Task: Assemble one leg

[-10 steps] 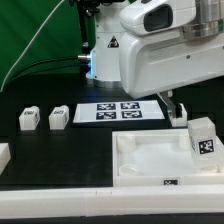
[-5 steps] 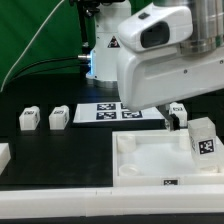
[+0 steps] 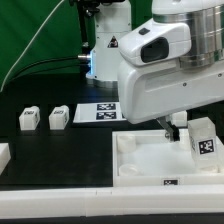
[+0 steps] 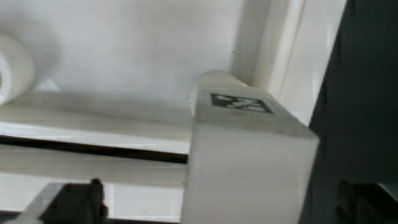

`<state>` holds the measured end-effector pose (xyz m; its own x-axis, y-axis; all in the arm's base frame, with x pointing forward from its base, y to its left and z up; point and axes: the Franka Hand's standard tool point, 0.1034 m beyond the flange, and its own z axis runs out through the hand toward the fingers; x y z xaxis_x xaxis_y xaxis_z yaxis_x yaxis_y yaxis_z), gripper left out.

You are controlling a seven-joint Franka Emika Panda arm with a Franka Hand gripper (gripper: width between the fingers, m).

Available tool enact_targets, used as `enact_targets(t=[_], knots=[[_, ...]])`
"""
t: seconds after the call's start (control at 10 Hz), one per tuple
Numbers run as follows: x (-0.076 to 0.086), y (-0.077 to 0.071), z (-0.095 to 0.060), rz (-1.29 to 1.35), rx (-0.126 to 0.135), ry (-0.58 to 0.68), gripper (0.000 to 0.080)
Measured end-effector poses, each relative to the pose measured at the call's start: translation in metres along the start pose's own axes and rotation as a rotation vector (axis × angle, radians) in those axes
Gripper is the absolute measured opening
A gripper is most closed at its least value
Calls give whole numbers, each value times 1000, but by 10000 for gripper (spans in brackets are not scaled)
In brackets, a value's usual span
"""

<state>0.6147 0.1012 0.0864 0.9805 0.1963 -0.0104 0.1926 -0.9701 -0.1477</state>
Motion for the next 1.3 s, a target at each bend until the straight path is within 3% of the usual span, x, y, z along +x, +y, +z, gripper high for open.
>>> enact_targets(t=[0.7, 0.8, 0.9, 1.0, 1.1, 1.3], knots=[[-6, -4, 1, 14, 0, -8, 649], [-5, -6, 2, 11, 1, -9, 511], [-5, -7, 3, 8, 1, -10, 511], [-5, -7, 5, 7, 1, -12, 336], [-5, -8, 5, 6, 1, -12, 291], [-5, -8, 5, 19, 2, -12, 291]])
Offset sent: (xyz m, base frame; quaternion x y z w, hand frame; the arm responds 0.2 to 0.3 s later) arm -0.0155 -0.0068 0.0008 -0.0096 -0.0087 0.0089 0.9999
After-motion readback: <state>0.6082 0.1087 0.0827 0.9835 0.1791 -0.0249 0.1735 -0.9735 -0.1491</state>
